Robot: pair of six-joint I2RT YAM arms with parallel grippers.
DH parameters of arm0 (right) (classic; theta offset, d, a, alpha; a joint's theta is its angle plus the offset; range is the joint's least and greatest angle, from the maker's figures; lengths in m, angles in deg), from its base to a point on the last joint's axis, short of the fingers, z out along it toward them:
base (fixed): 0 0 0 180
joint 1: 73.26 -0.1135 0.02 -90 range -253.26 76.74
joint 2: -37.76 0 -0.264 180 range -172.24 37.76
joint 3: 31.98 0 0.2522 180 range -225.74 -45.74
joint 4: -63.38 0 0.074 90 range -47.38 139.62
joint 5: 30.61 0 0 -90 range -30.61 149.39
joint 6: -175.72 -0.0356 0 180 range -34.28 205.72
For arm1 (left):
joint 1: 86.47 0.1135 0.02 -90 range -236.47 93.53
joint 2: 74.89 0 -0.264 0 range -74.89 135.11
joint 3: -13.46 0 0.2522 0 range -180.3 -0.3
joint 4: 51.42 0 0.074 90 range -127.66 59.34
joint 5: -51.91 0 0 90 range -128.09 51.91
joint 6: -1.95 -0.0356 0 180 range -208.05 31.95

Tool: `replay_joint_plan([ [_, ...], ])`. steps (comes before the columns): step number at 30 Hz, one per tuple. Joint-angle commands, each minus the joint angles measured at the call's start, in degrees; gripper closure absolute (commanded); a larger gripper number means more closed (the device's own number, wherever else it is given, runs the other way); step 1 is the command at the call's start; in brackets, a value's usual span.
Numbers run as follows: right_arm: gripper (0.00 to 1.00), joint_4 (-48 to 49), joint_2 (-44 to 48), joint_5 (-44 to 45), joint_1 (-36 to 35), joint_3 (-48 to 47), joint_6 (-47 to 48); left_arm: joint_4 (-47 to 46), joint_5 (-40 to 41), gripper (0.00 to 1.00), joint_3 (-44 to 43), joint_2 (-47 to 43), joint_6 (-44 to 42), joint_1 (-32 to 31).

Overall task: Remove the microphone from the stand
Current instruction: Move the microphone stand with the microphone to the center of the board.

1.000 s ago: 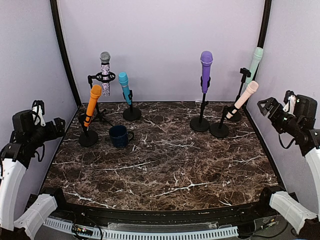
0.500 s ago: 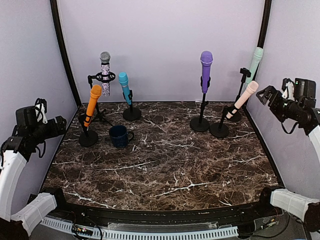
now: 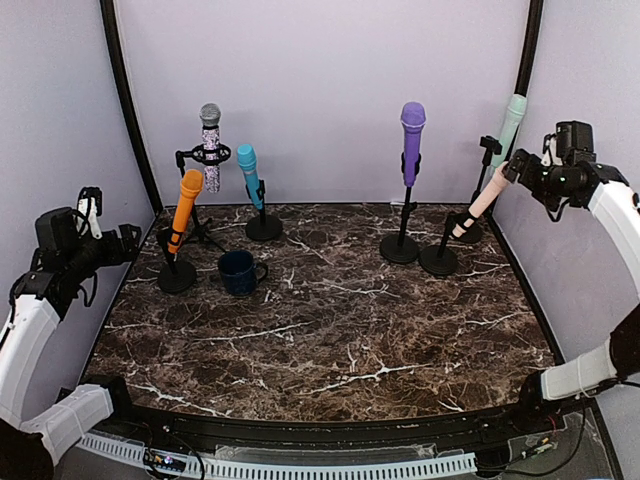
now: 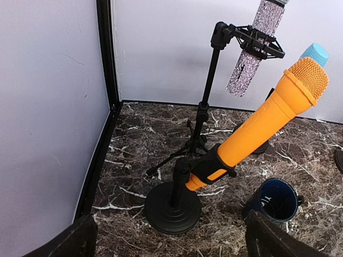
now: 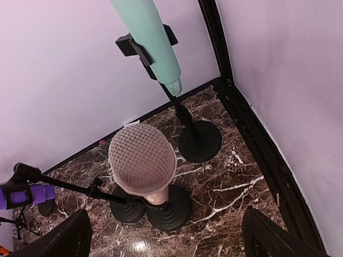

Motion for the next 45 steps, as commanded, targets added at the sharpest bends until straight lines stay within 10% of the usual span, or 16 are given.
replay_joint_plan([
  [1, 0.01, 6.7, -4.5, -2.0, 0.2, -4.8, 2.6, -3.5, -1.4, 0.01, 2.3, 0.3, -2.5, 0.0],
  [27, 0.32, 10.3, -11.2, 6.3, -5.8, -2.4, 10.3, -4.6, -6.0, 0.01, 3.8, -0.2, -3.0, 0.1],
  [38, 0.74, 12.5, -8.4, 4.3, -5.7, -0.7, 9.4, -4.8, -6.5, 0.01, 4.5, -0.9, -3.0, 0.0],
  [45, 0.81, 10.3, -1.4, -2.4, -6.7, 0.8, 8.6, -5.6, -9.4, 0.01, 4.9, -1.2, -4.4, 0.0],
])
